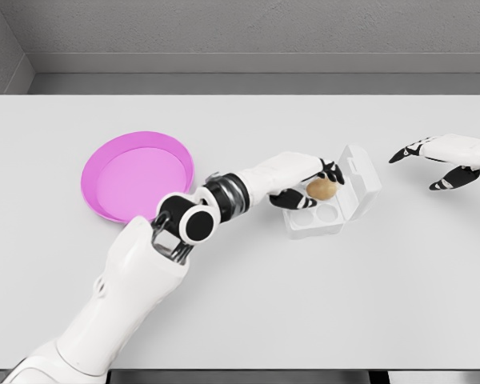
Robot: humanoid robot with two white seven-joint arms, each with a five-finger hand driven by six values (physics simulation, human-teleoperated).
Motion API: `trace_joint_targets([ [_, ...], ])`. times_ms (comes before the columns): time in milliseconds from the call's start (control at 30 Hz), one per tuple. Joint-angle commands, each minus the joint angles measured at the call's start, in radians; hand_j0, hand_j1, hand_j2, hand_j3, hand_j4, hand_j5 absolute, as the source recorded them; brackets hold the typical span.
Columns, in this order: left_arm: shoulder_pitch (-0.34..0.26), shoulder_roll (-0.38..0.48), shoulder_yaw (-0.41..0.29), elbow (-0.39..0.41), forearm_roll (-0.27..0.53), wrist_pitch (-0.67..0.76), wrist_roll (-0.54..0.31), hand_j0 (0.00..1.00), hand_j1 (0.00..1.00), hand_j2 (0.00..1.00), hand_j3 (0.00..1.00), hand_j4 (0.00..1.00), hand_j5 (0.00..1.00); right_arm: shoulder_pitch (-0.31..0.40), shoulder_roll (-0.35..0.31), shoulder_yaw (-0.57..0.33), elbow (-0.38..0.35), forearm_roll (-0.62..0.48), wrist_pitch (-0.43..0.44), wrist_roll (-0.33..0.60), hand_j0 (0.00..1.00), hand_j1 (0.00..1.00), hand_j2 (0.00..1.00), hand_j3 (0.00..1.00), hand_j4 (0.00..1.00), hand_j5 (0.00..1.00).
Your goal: Pack egg into the box and close the box lid
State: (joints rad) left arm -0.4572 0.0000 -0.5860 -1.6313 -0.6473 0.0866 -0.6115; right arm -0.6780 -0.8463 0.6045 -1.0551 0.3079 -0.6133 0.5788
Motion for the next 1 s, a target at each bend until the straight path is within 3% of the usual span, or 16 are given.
trace_joint_targets([
  [0, 0.005, 0.0, 0.041, -0.128, 0.009, -0.001, 0.001, 0.9, 0.9, 0.9, 0.9, 0.9, 0.9, 0.0, 0.0, 0.0, -0.002, -0.006, 0.002, 0.0, 0.8, 0.8, 0.8, 0.8, 0.8, 0.8],
  [67, 0.017, 0.0, 0.081, -0.171, 0.041, -0.005, 0.001, 1.0, 1.0, 1.0, 1.0, 1.0, 1.0, 0.0, 0.0, -0.002, -0.002, -0.006, 0.002, 0.001, 0.79, 0.79, 0.79, 0.79, 0.79, 0.79],
  [167, 0.002, 0.077, 0.187, -0.171, 0.178, -0.016, 0.001, 1.0, 1.0, 1.0, 1.0, 1.0, 1.0, 0.0, 0.0, 0.0, -0.012, -0.006, 0.002, 0.0, 0.77, 0.77, 0.77, 0.77, 0.77, 0.77],
  [267, 0.003, 0.149, 0.276, -0.171, 0.196, -0.051, 0.001, 1.0, 1.0, 1.0, 1.0, 1.0, 1.0, 0.0, 0.001, 0.0, -0.023, -0.006, 0.002, 0.001, 0.76, 0.76, 0.76, 0.76, 0.76, 0.76],
  [333, 0.017, 0.235, 0.411, -0.171, 0.245, -0.212, 0.001, 1.0, 1.0, 1.0, 1.0, 1.0, 1.0, 0.0, 0.001, 0.011, -0.043, -0.006, 0.002, 0.0, 0.76, 0.76, 0.76, 0.76, 0.76, 0.76],
  [367, 0.029, 0.32, 0.456, -0.171, 0.345, -0.336, 0.001, 1.0, 1.0, 1.0, 1.0, 1.0, 1.0, 0.0, 0.001, 0.012, -0.043, -0.006, 0.002, 0.0, 0.75, 0.75, 0.75, 0.75, 0.75, 0.75],
  [400, 0.061, 0.414, 0.502, -0.17, 0.432, -0.464, 0.001, 1.0, 1.0, 1.0, 1.0, 1.0, 1.0, 0.0, 0.001, 0.012, -0.045, -0.006, 0.002, 0.0, 0.76, 0.76, 0.76, 0.76, 0.76, 0.76],
  [467, 0.159, 0.451, 0.666, -0.17, 0.535, -0.685, 0.001, 1.0, 1.0, 1.0, 1.0, 1.0, 1.0, 0.0, 0.001, 0.012, -0.071, -0.006, 0.002, 0.0, 0.76, 0.76, 0.76, 0.76, 0.76, 0.76],
  [633, 0.322, 0.463, 0.885, -0.165, 0.738, -0.697, 0.001, 1.0, 1.0, 1.0, 1.0, 1.0, 1.0, 0.0, 0.0, 0.014, -0.101, -0.006, 0.002, 0.0, 0.76, 0.76, 0.76, 0.76, 0.76, 0.76],
  [667, 0.342, 0.462, 0.902, -0.162, 0.747, -0.697, 0.001, 1.0, 1.0, 1.0, 1.0, 1.0, 1.0, 0.0, -0.003, 0.014, -0.114, -0.006, 0.002, 0.0, 0.76, 0.76, 0.76, 0.76, 0.76, 0.76],
  [800, 0.416, 0.456, 0.897, -0.022, 0.73, -0.697, 0.001, 1.0, 1.0, 1.0, 1.0, 1.0, 1.0, 0.003, -0.017, 0.015, -0.157, -0.007, 0.002, 0.0, 0.76, 0.76, 0.76, 0.76, 0.76, 0.76],
  [900, 0.425, 0.449, 0.781, 0.022, 0.65, -0.697, 0.001, 1.0, 1.0, 1.0, 1.0, 1.0, 1.0, 0.005, -0.023, 0.031, -0.161, -0.009, 0.002, -0.002, 0.75, 0.75, 0.75, 0.75, 0.75, 0.75],
  [967, 0.426, 0.451, 0.779, 0.024, 0.65, -0.697, 0.001, 1.0, 1.0, 1.0, 1.0, 1.0, 1.0, 0.005, -0.025, 0.031, -0.178, -0.01, 0.002, -0.002, 0.75, 0.75, 0.75, 0.75, 0.75, 0.75],
])
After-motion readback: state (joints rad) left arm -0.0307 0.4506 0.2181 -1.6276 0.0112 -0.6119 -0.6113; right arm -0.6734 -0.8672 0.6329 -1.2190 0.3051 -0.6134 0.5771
